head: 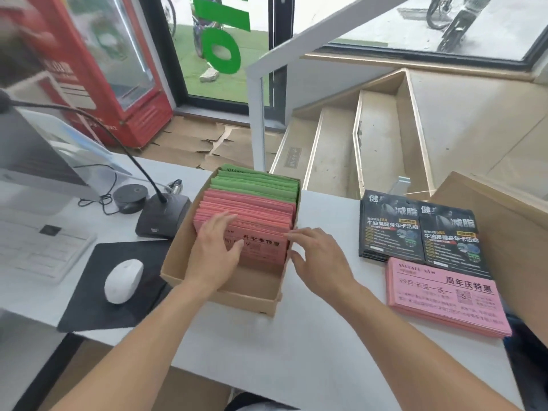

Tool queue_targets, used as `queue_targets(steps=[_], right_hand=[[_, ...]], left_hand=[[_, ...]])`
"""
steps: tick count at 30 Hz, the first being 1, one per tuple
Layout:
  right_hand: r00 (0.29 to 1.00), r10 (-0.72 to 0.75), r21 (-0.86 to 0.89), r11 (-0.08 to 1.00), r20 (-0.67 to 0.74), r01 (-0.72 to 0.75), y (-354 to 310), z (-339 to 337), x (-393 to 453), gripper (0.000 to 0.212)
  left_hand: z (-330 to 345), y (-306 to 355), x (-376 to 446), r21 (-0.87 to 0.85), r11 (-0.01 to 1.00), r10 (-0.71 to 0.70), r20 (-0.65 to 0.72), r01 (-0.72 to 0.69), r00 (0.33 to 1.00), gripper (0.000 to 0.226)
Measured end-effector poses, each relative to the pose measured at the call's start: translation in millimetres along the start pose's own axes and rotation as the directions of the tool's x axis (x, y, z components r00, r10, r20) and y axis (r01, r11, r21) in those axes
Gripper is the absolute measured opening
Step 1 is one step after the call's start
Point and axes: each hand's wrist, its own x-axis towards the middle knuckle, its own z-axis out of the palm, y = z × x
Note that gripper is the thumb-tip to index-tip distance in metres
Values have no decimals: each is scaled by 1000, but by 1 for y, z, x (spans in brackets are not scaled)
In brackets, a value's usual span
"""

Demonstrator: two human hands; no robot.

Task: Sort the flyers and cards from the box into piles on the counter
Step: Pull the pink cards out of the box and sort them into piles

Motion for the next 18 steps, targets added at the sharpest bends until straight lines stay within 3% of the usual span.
queue_targets(steps=[4,11,18], right_hand=[[997,-77,-176,981,28,81,-29,14,28,45],[999,20,-303,952,-44,-32,-47,36,37,28],[990,-33,-373,928,-135,-20,-45,46,30,26]], left_hand=[[-20,-37,22,198,972,95,158,-126,983,58],[-14,-53,15,34,989,136,134,-142,982,53],[-13,-55,14,-20,989,147,130,-146,981,51]])
